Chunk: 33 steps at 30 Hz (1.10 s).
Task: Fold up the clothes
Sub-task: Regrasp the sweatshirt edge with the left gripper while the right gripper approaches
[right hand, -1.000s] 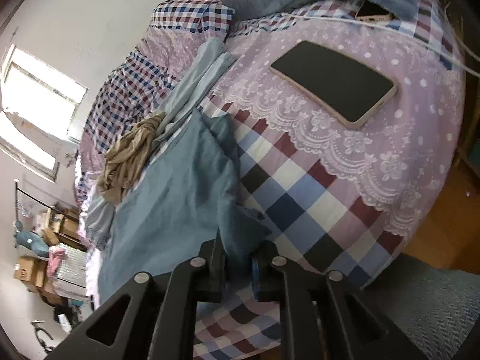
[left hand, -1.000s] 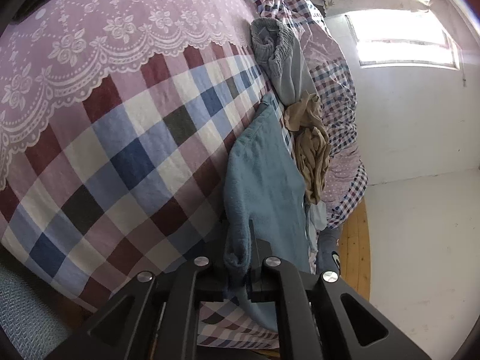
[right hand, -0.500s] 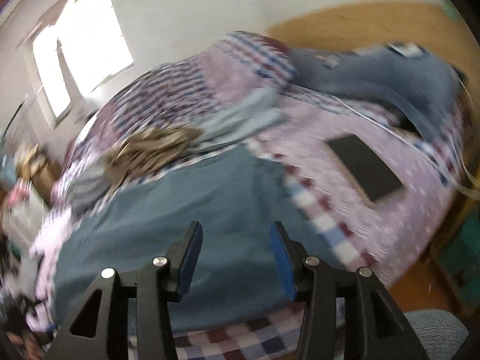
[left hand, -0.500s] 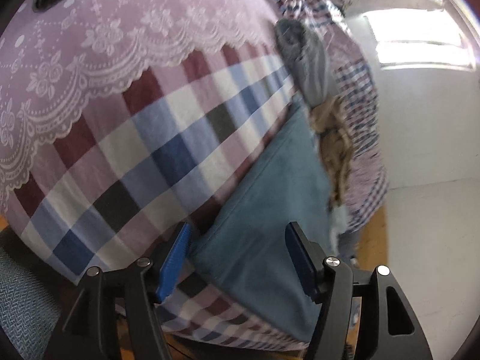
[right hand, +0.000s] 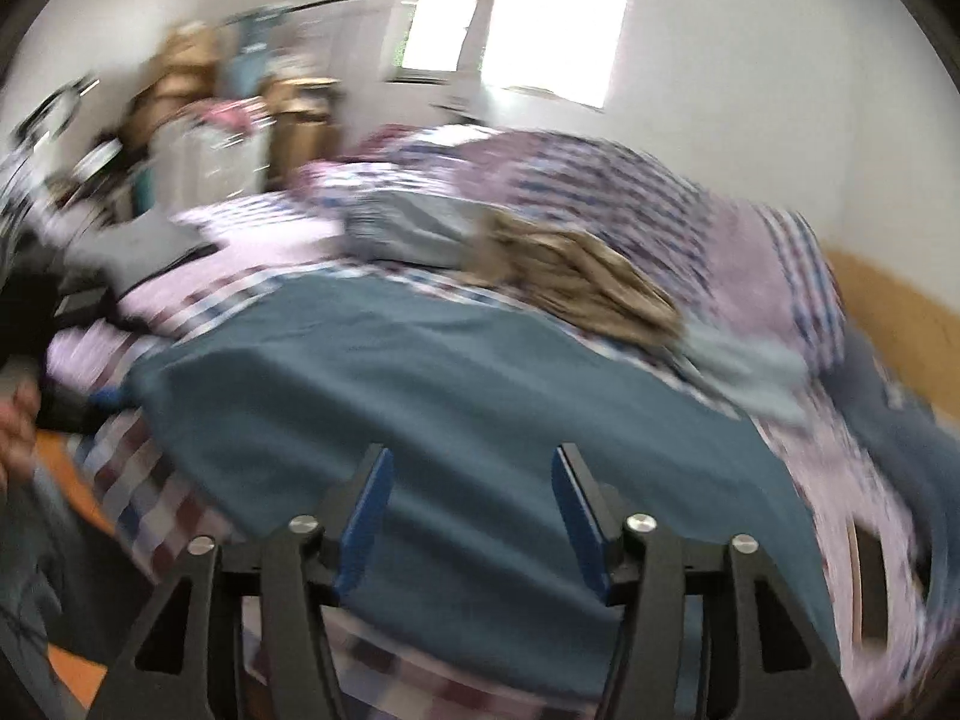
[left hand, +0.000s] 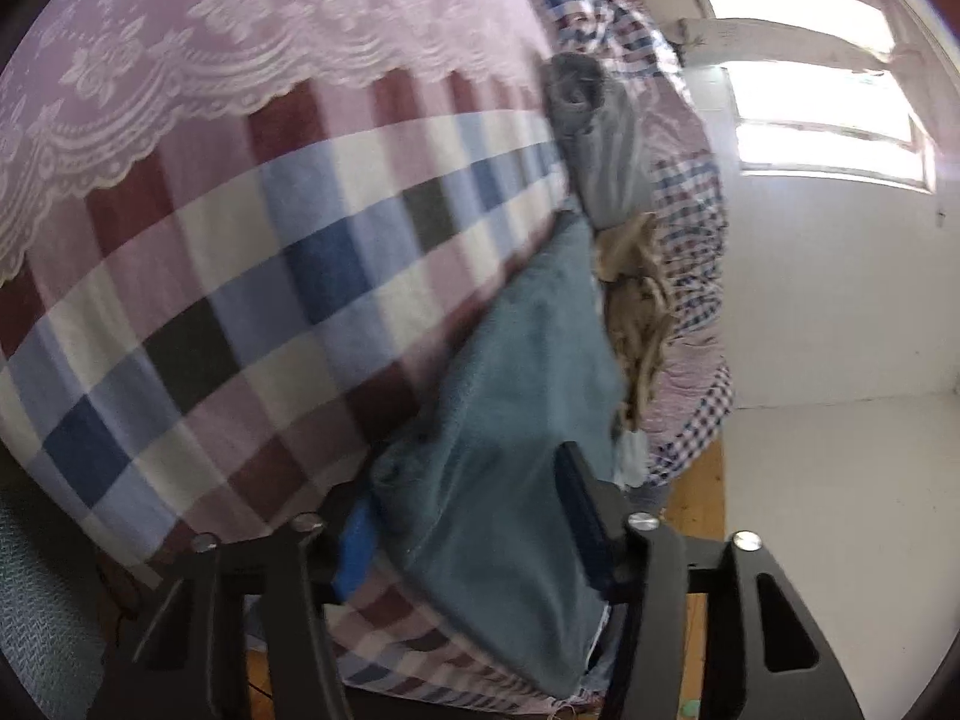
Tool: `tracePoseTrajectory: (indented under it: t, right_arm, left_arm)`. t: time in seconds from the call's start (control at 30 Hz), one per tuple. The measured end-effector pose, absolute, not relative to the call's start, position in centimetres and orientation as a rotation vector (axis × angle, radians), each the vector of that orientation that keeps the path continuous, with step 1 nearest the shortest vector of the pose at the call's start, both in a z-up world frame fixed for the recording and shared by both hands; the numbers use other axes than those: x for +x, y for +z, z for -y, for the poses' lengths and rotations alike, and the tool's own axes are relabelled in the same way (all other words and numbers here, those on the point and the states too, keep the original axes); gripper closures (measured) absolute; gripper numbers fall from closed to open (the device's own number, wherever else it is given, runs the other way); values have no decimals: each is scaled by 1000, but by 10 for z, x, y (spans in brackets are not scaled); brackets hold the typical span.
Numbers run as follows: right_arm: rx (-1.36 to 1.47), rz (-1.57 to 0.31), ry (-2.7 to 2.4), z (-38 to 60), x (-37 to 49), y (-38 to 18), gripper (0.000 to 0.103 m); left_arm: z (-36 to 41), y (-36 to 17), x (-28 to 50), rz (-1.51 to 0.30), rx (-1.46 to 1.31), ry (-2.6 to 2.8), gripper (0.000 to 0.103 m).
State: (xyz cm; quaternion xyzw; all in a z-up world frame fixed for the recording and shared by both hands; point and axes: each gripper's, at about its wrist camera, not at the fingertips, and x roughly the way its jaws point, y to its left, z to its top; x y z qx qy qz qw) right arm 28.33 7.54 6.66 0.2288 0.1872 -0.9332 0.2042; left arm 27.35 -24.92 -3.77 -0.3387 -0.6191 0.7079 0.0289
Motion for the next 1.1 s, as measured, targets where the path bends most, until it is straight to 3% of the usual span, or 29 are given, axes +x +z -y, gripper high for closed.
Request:
tracePoseTrajectory:
  t: [0.2, 0.4, 0.5, 0.93, 1.0, 1.03, 1.07, 1.1]
  right_arm:
    - [454, -833, -2348, 2, 322, 34, 37]
    - [256, -1077, -2151, 63, 351, -6, 35]
    - [175, -1137, -2139, 74, 350, -15, 35]
    - [-50, -1380, -2073, 100, 337, -56, 36]
    - [-61, -1391, -2080, 102, 334, -58, 43]
    - [-53, -1386, -2088, 102, 331, -58, 54]
    - [-38, -1375, -2092, 104, 327, -57, 77]
    - [-29, -1370, -2099, 104, 324, -56, 89]
  left_arm:
    - [255, -37, 278, 1924, -1003, 2118, 53]
    - [259, -43, 275, 1923, -1082, 2110, 89]
    - [264, -42, 279, 1912, -1073, 2111, 97]
    - [271, -38, 287, 1892, -1001, 2016, 98]
    - [268, -37, 284, 1891, -993, 2008, 98]
    - [268, -36, 284, 1891, -992, 2008, 98]
    - [268, -36, 284, 1891, -992, 2007, 98]
    - [268, -37, 285, 1896, -991, 2002, 98]
